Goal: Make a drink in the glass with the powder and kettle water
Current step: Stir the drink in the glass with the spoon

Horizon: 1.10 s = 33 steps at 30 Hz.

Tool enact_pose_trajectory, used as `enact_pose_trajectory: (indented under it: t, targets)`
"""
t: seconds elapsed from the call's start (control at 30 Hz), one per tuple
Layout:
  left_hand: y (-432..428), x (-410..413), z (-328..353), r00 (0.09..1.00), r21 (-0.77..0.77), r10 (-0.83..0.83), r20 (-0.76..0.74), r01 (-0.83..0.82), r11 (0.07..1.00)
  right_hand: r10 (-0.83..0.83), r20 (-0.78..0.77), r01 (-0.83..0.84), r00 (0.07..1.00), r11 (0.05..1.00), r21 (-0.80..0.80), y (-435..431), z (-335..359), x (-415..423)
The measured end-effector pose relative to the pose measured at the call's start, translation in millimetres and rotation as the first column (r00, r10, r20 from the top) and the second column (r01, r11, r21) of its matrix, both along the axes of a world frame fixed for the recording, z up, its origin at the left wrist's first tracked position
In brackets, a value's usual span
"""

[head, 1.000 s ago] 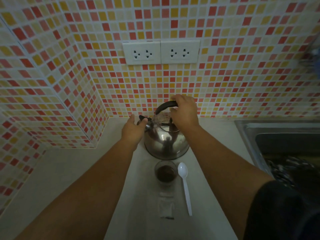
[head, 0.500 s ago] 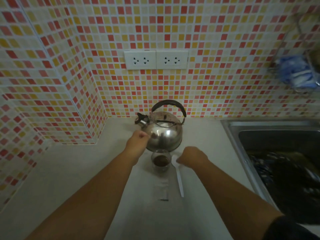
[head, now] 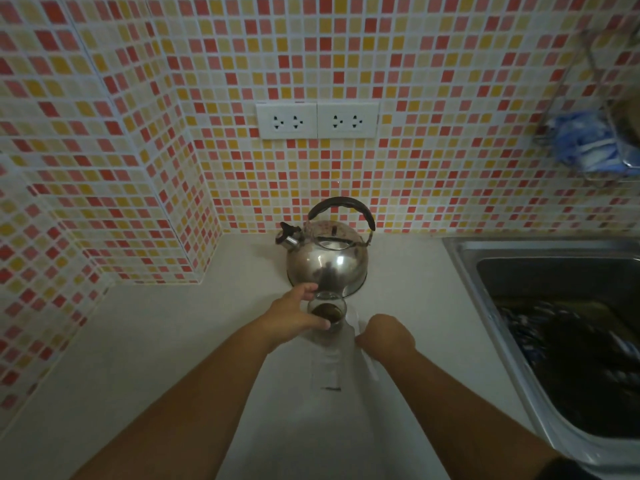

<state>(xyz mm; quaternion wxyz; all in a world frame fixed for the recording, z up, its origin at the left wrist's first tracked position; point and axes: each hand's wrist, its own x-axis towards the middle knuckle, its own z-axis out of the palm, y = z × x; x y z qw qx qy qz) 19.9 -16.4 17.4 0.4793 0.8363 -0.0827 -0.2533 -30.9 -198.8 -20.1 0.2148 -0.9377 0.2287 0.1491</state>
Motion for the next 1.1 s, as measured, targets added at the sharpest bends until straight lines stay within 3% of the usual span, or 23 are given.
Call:
enact_pose_trajectory:
  t: [0.17, 0.27, 0.4, 0.57, 0.7, 0.8, 1.1]
  targets:
    - [-4.5, -1.1, -2.2, 0.99, 0.084, -0.013, 0.14, 0.002, 0.996, -0.085, 0.22, 0.079, 0.972, 0.996, 0.037, -8.2, 46.0, 15.6]
    - [-4.2, 0.2, -1.4, 0.99, 0.11, -0.019, 0.138, 0.003, 0.994, -0.005, 0.316, 0.007, 0.949, 1.0, -0.004, -15.3, 95.0, 21.9]
    - [-5.0, 0.8, 0.2, 0.992, 0.098, 0.015, 0.125, -0.027, 0.995, 0.183, 0.168, -0.169, 0.969, 0.981, -0.098, -3.2, 136.9, 19.5]
    - [-6.1, -0.5, 4.0, 0.994, 0.093, 0.025, 0.11, -0.035, 0.995, 0.315, -0.058, -0.316, 0.947, 0.949, -0.01, 26.9, 136.4, 23.4]
    - [-6.8, -0.3, 5.7, 0.995, 0.099, 0.026, 0.095, -0.035, 0.994, 0.407, 0.035, -0.408, 0.913, 0.912, 0.032, 36.5, 140.5, 17.9]
    - [-6.9, 0.7, 6.4, 0.997, 0.09, 0.013, 0.077, -0.02, 0.996, 0.457, 0.013, -0.457, 0.889, 0.888, 0.045, 43.9, 140.6, 14.2]
    - [-9.5, 4.6, 9.0, 0.997, 0.162, -0.019, 0.074, 0.007, 0.987, 0.344, 0.128, -0.356, 0.93, 0.931, 0.083, 37.3, 121.8, 11.7]
